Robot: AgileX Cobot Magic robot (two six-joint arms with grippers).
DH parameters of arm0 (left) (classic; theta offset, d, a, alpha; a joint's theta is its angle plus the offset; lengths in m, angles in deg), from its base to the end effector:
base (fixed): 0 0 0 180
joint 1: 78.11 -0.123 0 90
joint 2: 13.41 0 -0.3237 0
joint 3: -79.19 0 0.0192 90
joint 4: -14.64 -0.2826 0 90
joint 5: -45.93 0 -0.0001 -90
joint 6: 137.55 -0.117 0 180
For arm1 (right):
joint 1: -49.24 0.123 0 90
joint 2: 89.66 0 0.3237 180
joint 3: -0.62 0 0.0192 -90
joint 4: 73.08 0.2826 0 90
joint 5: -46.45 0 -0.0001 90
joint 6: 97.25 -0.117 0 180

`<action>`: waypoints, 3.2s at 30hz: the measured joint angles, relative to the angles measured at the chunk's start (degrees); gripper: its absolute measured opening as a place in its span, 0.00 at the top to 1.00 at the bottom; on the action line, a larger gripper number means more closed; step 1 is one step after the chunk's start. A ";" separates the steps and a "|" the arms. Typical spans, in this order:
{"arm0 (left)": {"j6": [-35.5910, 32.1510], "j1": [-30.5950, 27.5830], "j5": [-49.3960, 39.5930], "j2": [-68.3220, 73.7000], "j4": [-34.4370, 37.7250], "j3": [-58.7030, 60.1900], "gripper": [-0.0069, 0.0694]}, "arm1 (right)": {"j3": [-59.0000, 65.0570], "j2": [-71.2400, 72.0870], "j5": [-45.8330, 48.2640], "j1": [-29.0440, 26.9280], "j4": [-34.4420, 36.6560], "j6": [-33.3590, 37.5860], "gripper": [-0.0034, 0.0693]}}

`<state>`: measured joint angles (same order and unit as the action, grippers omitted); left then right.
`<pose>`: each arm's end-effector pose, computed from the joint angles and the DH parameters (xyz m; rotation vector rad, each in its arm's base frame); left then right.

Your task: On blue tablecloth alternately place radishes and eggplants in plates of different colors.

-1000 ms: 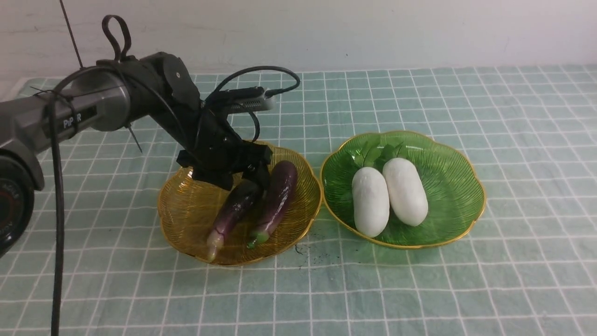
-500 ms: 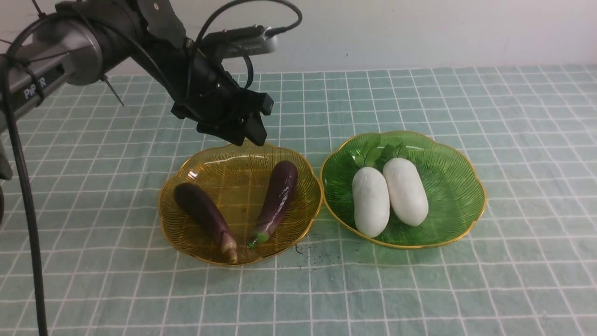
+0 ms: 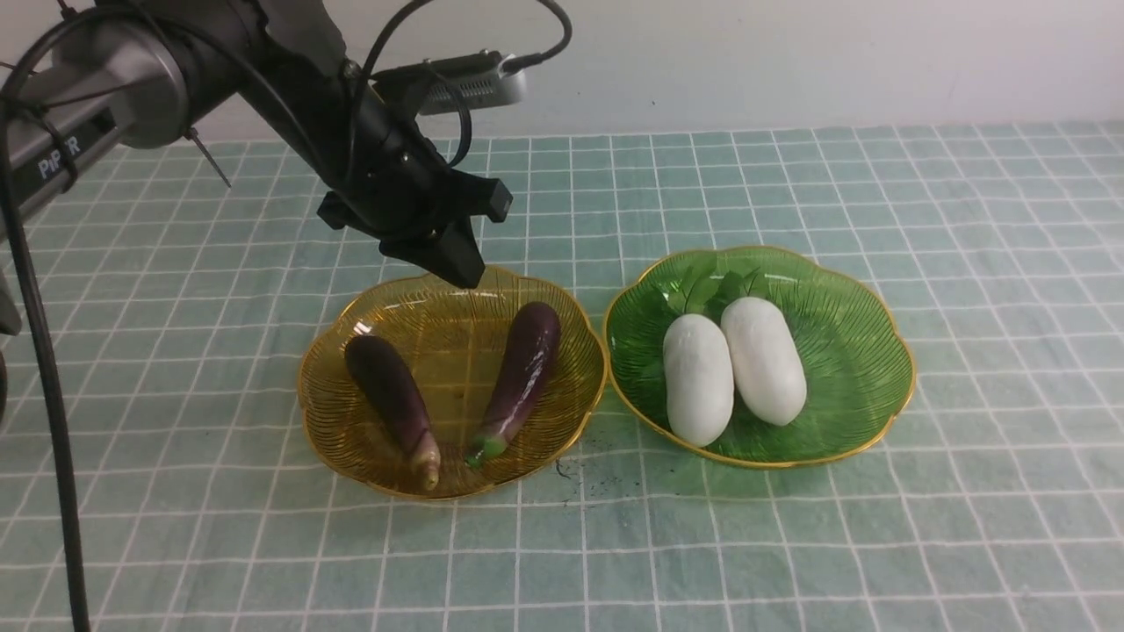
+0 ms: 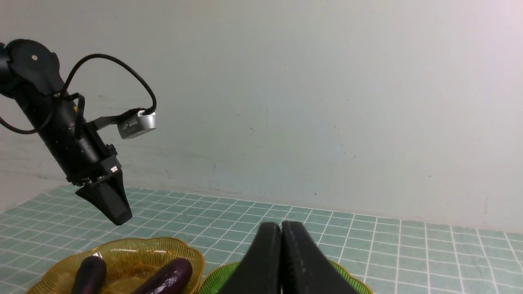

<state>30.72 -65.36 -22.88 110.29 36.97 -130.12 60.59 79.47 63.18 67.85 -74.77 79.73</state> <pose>0.4758 -0.1502 0.2859 0.4730 2.7640 -0.5487 0.0568 0.0181 0.2998 -0.2228 1.5182 0.2718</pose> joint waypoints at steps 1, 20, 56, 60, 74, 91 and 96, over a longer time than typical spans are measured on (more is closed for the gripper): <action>0.00 0.00 0.00 0.00 0.00 0.00 0.92 | 0.00 0.00 0.00 0.00 0.00 0.00 0.97; 0.00 0.00 -1.48 0.00 -0.39 0.00 0.92 | 12.80 3.93 0.07 -2.19 -0.06 0.00 0.97; 1.87 0.00 -3.32 -46.39 -10.31 15.33 0.92 | 19.27 4.47 6.05 -22.75 -0.23 -0.83 0.97; 1.87 0.00 -3.30 -53.32 -11.43 25.69 0.92 | 19.27 4.47 6.05 -22.75 -0.23 -0.83 0.97; 2.04 0.00 34.57 -85.71 -1.67 71.21 0.92 | 19.27 4.47 6.05 -22.75 -0.23 -0.86 0.97; 1.99 0.00 34.00 -91.65 0.04 80.17 0.92 | 19.27 4.47 6.05 -22.75 -0.23 -0.86 0.97; 1.93 0.00 34.75 -91.96 -0.05 80.89 0.92 | 19.27 4.47 6.00 -22.75 -0.23 -0.86 0.97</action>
<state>32.65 -65.36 11.88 18.32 36.91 -49.23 79.86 83.94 69.18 45.10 -75.00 78.88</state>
